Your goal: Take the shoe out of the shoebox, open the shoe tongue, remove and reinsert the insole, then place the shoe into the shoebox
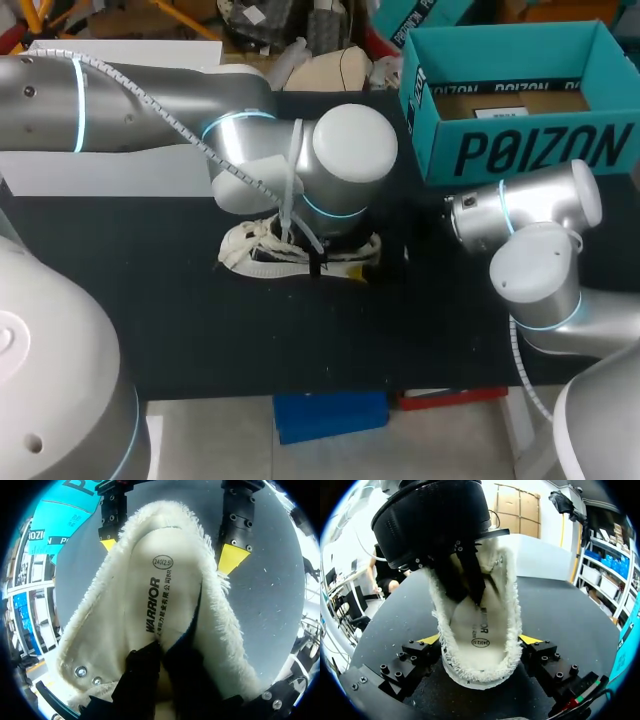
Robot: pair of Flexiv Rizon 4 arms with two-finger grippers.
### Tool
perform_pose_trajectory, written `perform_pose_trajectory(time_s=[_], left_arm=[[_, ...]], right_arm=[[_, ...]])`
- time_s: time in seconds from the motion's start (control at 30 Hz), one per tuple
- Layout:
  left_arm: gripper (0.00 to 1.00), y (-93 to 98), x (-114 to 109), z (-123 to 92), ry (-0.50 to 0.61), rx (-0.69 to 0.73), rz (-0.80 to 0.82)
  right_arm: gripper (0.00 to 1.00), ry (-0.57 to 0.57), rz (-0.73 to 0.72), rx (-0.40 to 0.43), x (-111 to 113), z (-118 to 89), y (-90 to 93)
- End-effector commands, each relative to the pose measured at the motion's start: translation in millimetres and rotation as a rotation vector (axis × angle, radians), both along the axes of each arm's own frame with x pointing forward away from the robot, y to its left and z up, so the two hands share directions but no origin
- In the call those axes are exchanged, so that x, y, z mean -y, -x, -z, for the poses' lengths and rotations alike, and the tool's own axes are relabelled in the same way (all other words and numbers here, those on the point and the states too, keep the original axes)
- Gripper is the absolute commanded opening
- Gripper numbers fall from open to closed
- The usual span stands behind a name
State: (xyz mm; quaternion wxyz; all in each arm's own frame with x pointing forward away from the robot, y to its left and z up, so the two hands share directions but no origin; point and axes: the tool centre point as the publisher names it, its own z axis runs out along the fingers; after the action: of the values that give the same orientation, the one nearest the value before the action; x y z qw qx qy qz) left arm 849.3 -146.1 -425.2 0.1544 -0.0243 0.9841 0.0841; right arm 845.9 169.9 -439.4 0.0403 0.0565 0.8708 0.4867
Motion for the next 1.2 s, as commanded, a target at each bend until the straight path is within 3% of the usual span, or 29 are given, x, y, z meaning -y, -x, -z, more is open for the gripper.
perform_pose_trajectory(time_s=[0.03, 0.4, 0.73, 0.9, 1.2], left_arm=[[0.0, -14.8, -6.8, 29.4, 0.049, -0.049, 0.047], [0.0, 17.1, -3.6, -14.2, 0.148, -0.143, 0.169], [0.0, 23.0, -11.5, -49.9, 0.179, -0.126, 0.161], [0.0, 25.7, -10.1, -52.2, 0.183, -0.12, 0.158], [0.0, 21.8, 5.3, -34.5, 0.197, -0.109, 0.186]], right_arm=[[0.0, 0.001, -0.001, -0.001, -1.1, 2.3, 0.2], [0.0, 0.001, -0.001, -0.001, -1.1, 2.3, 0.2], [0.0, 0.001, -0.001, -0.001, -1.1, 2.3, 0.2], [0.0, 0.001, -0.001, -0.001, -1.1, 2.3, 0.2], [0.0, 0.001, -0.001, -0.001, -1.1, 2.3, 0.2]])
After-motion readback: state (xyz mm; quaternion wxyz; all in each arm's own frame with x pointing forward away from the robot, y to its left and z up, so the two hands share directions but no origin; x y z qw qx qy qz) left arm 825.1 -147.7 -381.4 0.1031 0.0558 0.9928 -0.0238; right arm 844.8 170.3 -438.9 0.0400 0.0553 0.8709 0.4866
